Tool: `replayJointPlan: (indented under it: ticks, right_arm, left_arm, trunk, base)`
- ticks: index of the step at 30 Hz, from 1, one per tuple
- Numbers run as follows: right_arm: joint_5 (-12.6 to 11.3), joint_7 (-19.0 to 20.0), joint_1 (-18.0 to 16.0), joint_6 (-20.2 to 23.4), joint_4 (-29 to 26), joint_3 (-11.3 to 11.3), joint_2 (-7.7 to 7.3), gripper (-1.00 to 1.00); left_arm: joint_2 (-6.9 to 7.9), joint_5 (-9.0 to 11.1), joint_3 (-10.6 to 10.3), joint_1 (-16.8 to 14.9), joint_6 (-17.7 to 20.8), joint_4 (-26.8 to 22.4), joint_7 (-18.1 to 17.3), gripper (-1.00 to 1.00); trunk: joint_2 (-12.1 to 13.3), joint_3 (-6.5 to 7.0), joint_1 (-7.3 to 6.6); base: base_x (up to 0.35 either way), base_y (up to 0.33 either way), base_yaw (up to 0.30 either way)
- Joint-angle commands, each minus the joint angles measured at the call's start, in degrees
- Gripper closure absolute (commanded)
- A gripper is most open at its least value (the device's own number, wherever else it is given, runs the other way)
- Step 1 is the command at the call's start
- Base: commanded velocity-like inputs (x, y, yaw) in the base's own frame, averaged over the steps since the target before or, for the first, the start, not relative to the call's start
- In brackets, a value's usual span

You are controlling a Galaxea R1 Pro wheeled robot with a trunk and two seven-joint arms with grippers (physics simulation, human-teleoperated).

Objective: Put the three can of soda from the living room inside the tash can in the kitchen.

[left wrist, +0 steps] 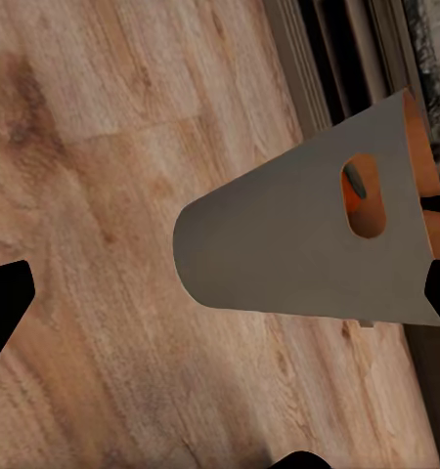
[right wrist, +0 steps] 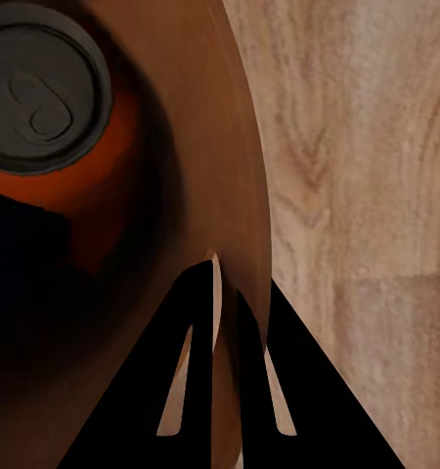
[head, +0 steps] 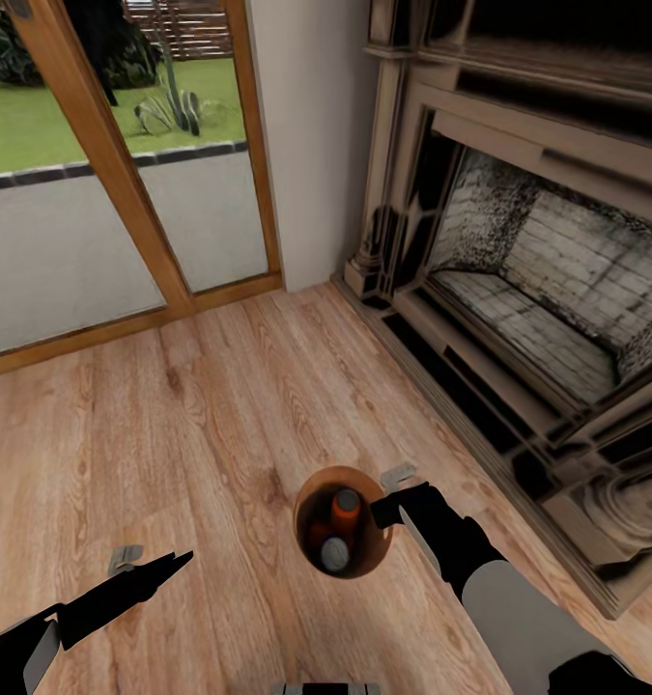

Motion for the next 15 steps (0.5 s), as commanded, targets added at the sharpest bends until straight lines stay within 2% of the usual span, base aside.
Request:
replayJointPlan:
  ticks: [1,10,15]
  right_arm:
    - [-1.25,0.42,0.00,0.03,0.00,0.02,0.02,1.00]
    - [-1.27,0.42,0.00,0.06,0.00,0.05,0.02,1.00]
    - [-1.28,0.42,0.00,0.09,0.00,0.05,0.02,1.00]
  left_arm:
    - [0.00,0.00,0.00,-0.01,-0.01,0.00,0.00,-1.00]
    - [0.00,0.00,0.00,-0.01,0.01,-0.01,0.00,-1.00]
    - [0.00,0.00,0.01,-0.01,-0.01,0.01,0.00,-1.00]
  trunk:
    - [-0.42,-0.19,0.22]
    - [-4.03,-1.80,2.19]
    - [-4.83,-2.16,2.63]
  base:
    - [0.000,0.000,0.000]
    - [0.000,0.000,0.000]
    - [0.000,0.000,0.000]
